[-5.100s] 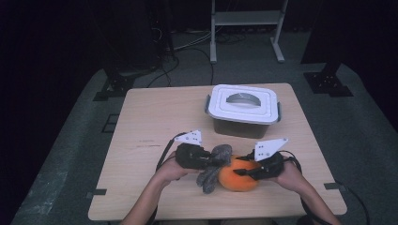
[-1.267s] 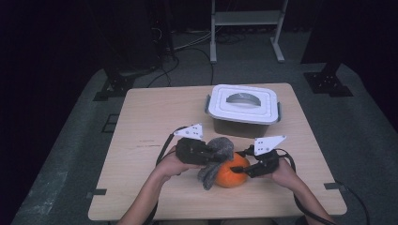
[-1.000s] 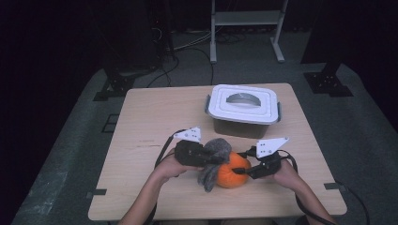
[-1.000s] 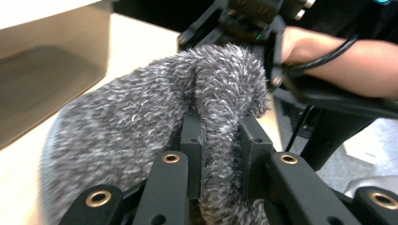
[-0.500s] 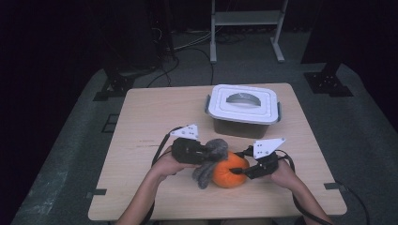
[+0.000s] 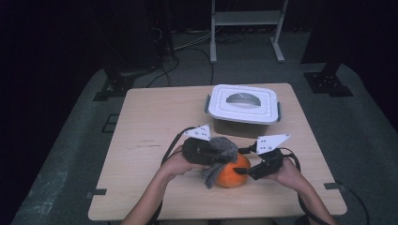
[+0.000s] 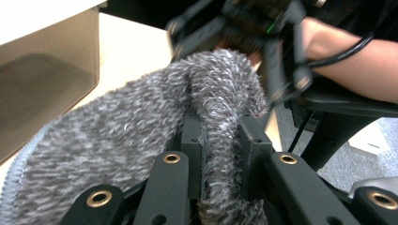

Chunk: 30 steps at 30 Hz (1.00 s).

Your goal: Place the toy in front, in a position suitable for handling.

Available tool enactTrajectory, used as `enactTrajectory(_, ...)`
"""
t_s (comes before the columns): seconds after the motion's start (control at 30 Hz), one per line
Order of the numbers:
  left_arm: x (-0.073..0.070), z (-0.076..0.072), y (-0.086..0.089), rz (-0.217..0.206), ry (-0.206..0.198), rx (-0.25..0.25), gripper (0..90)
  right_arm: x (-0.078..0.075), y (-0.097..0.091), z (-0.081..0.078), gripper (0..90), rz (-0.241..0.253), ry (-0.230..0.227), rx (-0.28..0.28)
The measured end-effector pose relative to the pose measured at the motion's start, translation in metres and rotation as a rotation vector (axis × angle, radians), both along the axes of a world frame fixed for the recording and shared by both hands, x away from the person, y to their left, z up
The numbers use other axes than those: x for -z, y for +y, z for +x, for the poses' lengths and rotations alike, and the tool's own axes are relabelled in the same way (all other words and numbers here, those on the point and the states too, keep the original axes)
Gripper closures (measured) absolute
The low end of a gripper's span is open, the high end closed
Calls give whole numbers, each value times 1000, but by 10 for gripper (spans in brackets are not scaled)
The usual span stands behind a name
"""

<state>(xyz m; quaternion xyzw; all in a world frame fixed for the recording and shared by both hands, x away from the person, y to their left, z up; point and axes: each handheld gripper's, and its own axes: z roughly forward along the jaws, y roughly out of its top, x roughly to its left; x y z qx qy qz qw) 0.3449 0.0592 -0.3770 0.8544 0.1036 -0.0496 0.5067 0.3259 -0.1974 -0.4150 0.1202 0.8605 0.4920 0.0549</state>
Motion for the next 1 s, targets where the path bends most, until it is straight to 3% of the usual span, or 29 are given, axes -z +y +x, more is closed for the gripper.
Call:
enactTrajectory(0.13,-5,3,-1,-20,11,0,756,7,2,2,433,27,-9,-2)
enactTrajectory(0.3,-2,6,-11,-31,26,19,755,9,3,0,449,25,-20,4)
enactTrajectory(0.5,-2,4,-12,24,-13,22,756,9,3,-1,482,18,-31,0)
enactTrajectory(0.67,4,4,12,16,-11,-11,756,10,2,-3,502,8,-43,-6)
enactTrajectory(0.8,15,5,35,35,3,-63,754,10,-2,-1,502,12,-37,-9)
enactTrajectory(0.9,26,6,51,37,36,-111,753,11,-4,-1,503,21,-34,-14)
enactTrajectory(1.0,34,9,57,17,61,-122,754,12,-4,0,503,25,-30,-18)
